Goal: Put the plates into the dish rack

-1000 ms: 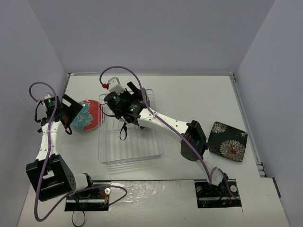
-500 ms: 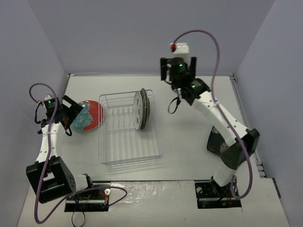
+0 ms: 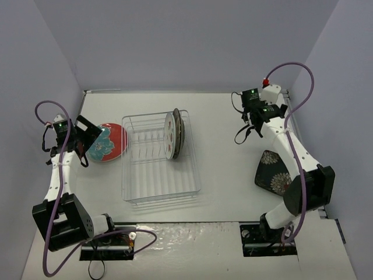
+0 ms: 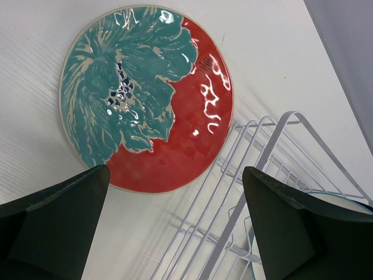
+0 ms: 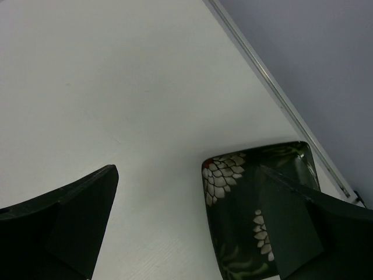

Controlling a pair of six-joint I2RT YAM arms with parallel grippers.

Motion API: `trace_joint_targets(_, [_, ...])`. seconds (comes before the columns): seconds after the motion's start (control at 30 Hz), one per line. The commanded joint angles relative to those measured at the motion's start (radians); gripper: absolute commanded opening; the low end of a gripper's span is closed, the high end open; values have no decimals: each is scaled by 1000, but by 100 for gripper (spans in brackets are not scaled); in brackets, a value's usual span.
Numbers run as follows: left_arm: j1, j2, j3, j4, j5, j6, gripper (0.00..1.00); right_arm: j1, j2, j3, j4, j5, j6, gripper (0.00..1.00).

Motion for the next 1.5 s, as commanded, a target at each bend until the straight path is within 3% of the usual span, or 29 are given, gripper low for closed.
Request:
trace_joint_targets(0.0, [5,-11,29,50,8,13,97,-6,114,-12,-193,159,166,100])
trace_joint_targets(0.47, [5,1,26,61,8,11,97,-52,327,-201,-139,34,174,91])
trace_joint_targets(0.77, [6,13,21,76,3,6,97,-109,393,-266,-88,8,168,65])
trace_joint_targets(0.9, [6,13,23,68,-4,6,97,-110,427,-264,-92,34,178,63])
trace_joint_targets(1.0, [6,9,21,70,-4,2,97,-107,439,-264,-91,45,193,50])
trace_joint_targets(1.27, [6,5,21,64,-15,2,97,-93,471,-266,-89,67,203,25])
trace_joint_targets(1.37, [6,0,21,59,-16,3,97,-74,475,-255,-101,93,210,5])
trace_joint_targets(1.47, [6,-7,20,56,-20,4,97,-54,467,-236,-127,138,221,0])
